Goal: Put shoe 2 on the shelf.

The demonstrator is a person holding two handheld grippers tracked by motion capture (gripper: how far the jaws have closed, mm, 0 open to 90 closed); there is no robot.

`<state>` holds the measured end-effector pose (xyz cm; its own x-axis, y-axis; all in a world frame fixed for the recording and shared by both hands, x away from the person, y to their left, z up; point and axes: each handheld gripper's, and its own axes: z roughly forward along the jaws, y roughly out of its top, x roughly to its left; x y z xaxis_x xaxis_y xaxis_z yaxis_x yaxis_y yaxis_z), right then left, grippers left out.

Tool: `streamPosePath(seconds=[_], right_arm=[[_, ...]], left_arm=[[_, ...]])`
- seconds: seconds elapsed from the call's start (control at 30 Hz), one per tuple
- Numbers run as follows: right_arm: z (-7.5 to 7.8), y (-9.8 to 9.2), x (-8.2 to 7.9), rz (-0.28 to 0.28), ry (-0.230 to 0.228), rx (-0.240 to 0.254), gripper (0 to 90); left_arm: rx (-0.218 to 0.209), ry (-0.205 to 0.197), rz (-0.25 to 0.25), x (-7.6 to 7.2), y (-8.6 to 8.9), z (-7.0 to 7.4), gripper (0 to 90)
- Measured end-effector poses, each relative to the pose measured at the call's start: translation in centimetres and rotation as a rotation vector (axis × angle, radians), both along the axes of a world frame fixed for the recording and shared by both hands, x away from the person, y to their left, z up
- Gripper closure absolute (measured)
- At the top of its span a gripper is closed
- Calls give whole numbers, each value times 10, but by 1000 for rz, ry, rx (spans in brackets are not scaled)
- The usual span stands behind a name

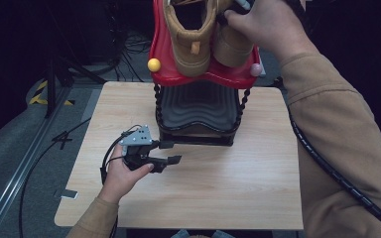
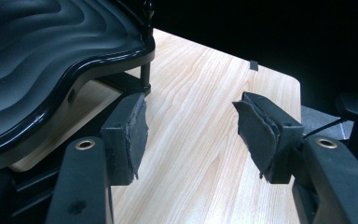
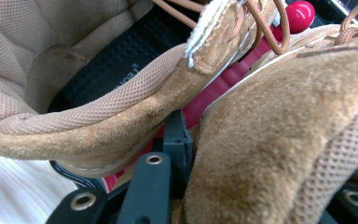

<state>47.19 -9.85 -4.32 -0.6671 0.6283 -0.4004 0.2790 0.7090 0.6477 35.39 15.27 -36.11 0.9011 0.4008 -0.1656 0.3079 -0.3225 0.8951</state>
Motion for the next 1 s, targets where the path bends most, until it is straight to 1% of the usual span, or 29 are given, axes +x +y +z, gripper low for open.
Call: streamPosePath(seconds=[0.07,0.1,0.13,0.2,0.33,0.37,0.43,0.47,0.5,0.53,0.63,0.67,0.7,0.73,0.77,0.8,0.83,0.87,0.9,0.97,1.0], right_arm=[[-2,1,0,-3,-3,-6,773],[-5,3,-1,-7,-11,-25,771],[-5,3,-1,-7,-11,-25,771],[-9,4,-1,-12,-14,-43,770],[-19,8,1,-17,-7,-49,767],[-21,9,1,-22,-7,-49,762],[-25,10,1,-40,19,-26,751],[-27,11,2,-48,32,-17,746],[-30,11,3,-59,43,-16,740],[-31,12,3,-65,44,-22,738],[-31,14,2,-88,63,6,730],[-31,15,2,-98,66,7,726],[-31,16,2,-108,69,4,721],[-31,16,1,-112,68,-1,712],[-30,16,2,-110,69,0,695],[-30,15,2,-109,64,1,653],[-27,12,2,-108,65,0,566],[-27,12,2,-108,65,0,566],[-22,7,0,-85,50,-25,519],[-20,5,-2,-84,48,-20,504],[-18,3,-3,-74,53,-23,500]], left_arm=[[-1,-4,-2,0,0,0,426],[-4,-2,0,-1,-1,0,426],[-3,-3,-2,-1,-1,1,426],[6,-3,-3,-1,-1,1,426],[8,2,-4,-1,-1,1,426],[10,1,-4,-1,-1,1,426],[7,3,-4,-1,-2,1,426],[15,2,-6,-1,-2,1,426],[13,-3,-8,0,-2,0,426],[9,4,-8,0,-2,0,425],[9,6,-6,1,-3,-1,425],[15,3,-10,1,-4,-1,425],[5,3,-10,1,-5,-1,425],[9,10,-11,1,-5,-1,425],[17,7,-14,1,-4,0,425],[7,8,-11,0,-5,0,426],[4,-1,-14,1,-5,0,426],[4,-1,-14,1,-5,0,425],[5,7,-14,0,-6,0,425],[5,3,-17,1,-6,0,426],[5,0,-19,1,-7,0,425]])
